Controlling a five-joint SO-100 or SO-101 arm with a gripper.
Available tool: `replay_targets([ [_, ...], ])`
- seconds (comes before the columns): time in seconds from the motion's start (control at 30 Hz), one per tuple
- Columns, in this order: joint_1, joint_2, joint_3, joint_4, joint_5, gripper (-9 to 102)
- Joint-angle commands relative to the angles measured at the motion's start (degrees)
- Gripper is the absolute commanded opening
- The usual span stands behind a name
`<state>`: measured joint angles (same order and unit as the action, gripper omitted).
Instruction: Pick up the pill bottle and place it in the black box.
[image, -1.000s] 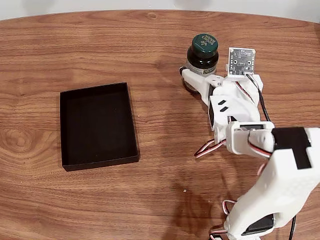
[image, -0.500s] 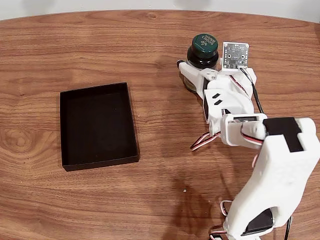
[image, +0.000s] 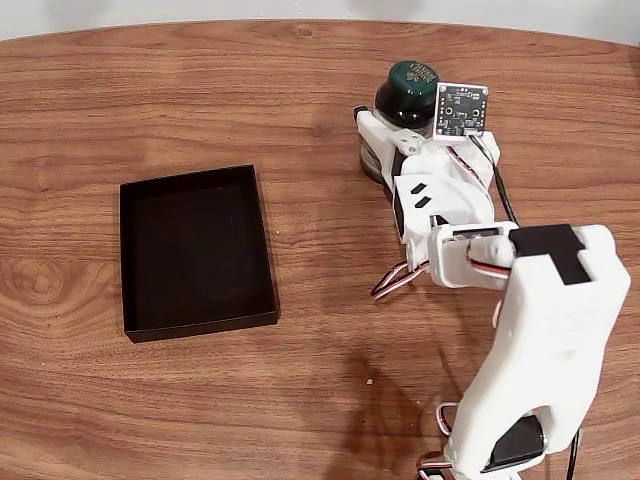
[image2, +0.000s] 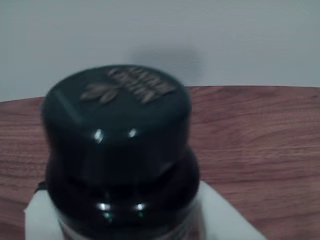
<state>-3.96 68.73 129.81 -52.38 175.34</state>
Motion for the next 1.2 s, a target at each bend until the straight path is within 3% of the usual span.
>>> replay_targets([
  [0.0,-1.49,1.05,-2.37,-3.16,-1.49,21],
  [0.2,-2.99,3.6,0.79,-4.92,-2.37,14],
  [0.6,-8.35,20.57,12.13,-5.1,-3.16,11],
  [1.17,-20.39,53.09,26.19,5.01,-0.62,10],
])
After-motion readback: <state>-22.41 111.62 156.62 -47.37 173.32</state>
